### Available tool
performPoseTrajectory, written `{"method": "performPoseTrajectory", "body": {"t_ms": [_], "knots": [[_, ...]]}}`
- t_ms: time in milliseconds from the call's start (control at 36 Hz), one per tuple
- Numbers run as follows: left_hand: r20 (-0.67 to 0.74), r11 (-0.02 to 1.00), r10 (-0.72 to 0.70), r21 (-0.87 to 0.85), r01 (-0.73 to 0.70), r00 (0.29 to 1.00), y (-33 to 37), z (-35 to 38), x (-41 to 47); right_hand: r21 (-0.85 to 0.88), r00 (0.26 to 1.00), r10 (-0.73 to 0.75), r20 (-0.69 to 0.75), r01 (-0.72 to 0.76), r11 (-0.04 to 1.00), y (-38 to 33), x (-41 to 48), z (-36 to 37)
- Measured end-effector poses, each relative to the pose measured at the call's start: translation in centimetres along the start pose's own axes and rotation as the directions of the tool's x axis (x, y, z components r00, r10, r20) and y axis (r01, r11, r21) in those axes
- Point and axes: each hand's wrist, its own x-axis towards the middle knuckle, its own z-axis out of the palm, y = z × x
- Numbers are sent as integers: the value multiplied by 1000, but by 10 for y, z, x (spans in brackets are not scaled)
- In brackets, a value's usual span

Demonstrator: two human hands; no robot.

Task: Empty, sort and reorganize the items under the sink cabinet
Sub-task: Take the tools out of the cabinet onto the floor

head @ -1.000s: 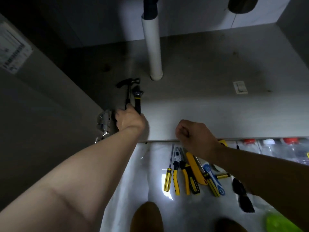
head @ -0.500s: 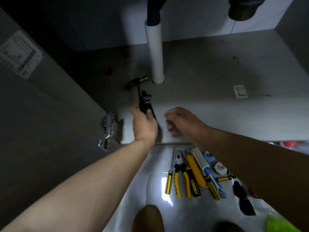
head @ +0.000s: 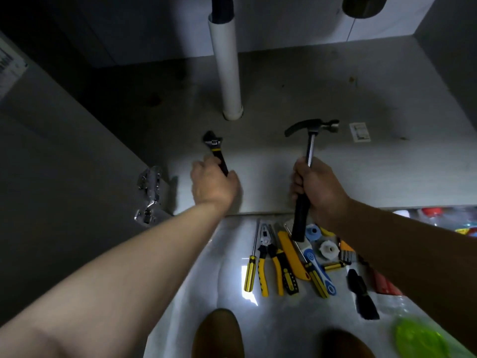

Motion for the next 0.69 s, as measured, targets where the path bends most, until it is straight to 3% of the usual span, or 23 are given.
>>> {"method": "performPoseTrajectory", "body": {"t_ms": [56, 111, 306, 389, 500, 694], "knots": [[59, 989, -111, 106, 104, 992, 0, -1, 11, 9, 999, 8, 48, -8, 1000, 3, -3, -5], [95, 980, -134, 161, 117, 986, 2, 4, 14, -15, 997, 21, 79, -20, 1000, 5, -8, -6], [170, 944, -300, 194, 267, 939, 11, 4, 24, -131, 985, 74, 155, -54, 990, 15, -24, -6], [196, 973, -223, 110, 204, 955, -1, 3, 9, -149, 977, 93, 190, -65, 987, 20, -32, -8], [219, 990, 6, -140, 26, 976, -17, 0, -38, -154, 964, 120, 236, -85, 984, 24, -42, -13], [367, 979, 173, -162, -120, 914, -58, -7, -132, -237, 960, 147, 239, -89, 967, 39, -69, -29]]}}
